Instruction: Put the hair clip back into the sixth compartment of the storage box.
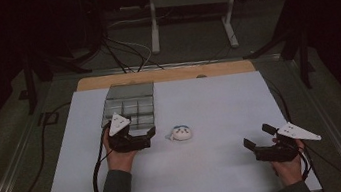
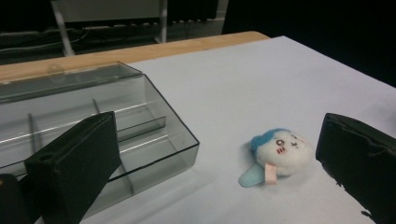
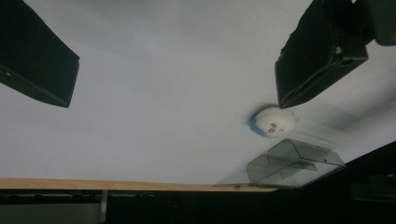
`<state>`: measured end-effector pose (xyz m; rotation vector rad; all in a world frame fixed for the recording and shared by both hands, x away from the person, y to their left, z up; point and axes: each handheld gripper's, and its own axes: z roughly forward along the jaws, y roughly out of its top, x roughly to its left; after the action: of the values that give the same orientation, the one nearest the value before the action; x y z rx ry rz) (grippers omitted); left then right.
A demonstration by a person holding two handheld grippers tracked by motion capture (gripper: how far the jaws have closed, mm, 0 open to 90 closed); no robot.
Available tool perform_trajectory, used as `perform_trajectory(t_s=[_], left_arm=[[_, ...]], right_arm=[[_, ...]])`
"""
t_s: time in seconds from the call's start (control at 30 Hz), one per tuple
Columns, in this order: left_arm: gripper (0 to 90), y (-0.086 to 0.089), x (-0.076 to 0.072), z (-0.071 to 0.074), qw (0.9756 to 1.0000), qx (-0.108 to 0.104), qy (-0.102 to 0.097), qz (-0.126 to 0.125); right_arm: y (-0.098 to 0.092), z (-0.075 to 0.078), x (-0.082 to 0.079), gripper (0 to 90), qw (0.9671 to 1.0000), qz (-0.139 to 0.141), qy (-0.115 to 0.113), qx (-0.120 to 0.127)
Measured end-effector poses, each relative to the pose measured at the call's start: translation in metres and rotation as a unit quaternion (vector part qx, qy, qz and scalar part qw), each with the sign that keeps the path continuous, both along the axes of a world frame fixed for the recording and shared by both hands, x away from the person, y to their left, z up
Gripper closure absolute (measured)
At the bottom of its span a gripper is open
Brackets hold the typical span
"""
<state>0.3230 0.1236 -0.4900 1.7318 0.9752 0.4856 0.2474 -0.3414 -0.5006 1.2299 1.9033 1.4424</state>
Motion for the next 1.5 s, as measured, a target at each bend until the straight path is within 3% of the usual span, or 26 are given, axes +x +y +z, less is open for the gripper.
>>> perform_trajectory(t_s=[0.6, 1.5], left_arm=[[0.8, -0.044, 0.014, -0.011, 0.9986, 0.012, 0.006, -0.051], [0.8, -0.081, 0.029, -0.038, 0.9955, 0.023, 0.045, -0.08]], right_arm=[[0.0, 0.0, 0.0, 0.0, 1.0, 0.0, -0.001, -0.001], [0.0, 0.0, 0.0, 0.0, 1.0, -0.001, -0.001, -0.004]])
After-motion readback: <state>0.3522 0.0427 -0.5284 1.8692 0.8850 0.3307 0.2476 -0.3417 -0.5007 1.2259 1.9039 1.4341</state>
